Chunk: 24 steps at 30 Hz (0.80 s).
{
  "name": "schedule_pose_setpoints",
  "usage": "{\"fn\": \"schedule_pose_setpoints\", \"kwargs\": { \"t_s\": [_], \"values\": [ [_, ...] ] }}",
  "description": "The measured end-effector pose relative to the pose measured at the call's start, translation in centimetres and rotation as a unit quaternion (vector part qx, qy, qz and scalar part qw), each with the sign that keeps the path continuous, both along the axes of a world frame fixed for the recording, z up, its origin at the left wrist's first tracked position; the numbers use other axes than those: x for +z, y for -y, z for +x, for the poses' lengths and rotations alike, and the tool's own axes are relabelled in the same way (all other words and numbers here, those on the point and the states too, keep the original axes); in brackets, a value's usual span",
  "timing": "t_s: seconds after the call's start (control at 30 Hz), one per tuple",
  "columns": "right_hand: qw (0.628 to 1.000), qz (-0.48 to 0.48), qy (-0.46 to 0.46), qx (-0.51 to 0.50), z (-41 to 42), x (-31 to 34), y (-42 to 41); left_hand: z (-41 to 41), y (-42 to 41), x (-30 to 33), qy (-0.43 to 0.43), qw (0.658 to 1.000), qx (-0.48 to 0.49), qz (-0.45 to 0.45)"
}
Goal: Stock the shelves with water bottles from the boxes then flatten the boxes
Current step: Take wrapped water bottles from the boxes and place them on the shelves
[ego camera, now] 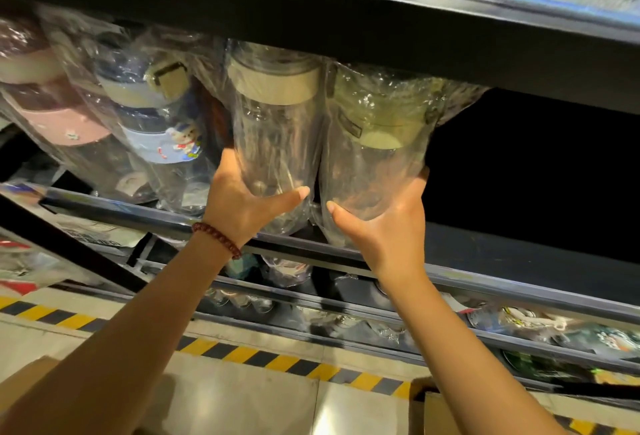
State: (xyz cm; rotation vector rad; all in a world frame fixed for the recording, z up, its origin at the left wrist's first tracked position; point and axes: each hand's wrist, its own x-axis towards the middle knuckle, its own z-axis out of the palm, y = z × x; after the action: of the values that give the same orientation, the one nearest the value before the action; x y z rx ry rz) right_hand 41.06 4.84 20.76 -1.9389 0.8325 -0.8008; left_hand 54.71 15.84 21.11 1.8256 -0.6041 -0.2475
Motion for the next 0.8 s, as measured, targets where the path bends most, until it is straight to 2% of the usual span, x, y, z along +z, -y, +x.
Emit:
{"fn": "schedule_pose_setpoints", "kwargs": {
  "t_s": [0.33, 0.43, 0.63, 0.8],
  "values": [
    [1.000, 0.005, 0.014, -0.008, 1.1, -0.2, -1.2, 1.1, -0.8, -0.7, -0.046, 0.998, -0.038, -0.025],
    [1.000, 0.009, 0.023, -0.010, 0.7, -0.3, -1.1, 1.1, -0.9, -0.7, -0.034, 0.998, -0.039, -0.019],
    [0.998, 0.045, -0.028, 0.024, 0.9, 0.3, -0.4, 1.4, -0.8, -1.0, -0.039, 0.998, -0.040, -0.017],
    [0.995, 0.084, -0.034, 0.036, 0.7, 0.7, -0.3, 1.1, -1.0, -0.6, -0.045, 0.998, -0.042, 0.008]
  ]
}}
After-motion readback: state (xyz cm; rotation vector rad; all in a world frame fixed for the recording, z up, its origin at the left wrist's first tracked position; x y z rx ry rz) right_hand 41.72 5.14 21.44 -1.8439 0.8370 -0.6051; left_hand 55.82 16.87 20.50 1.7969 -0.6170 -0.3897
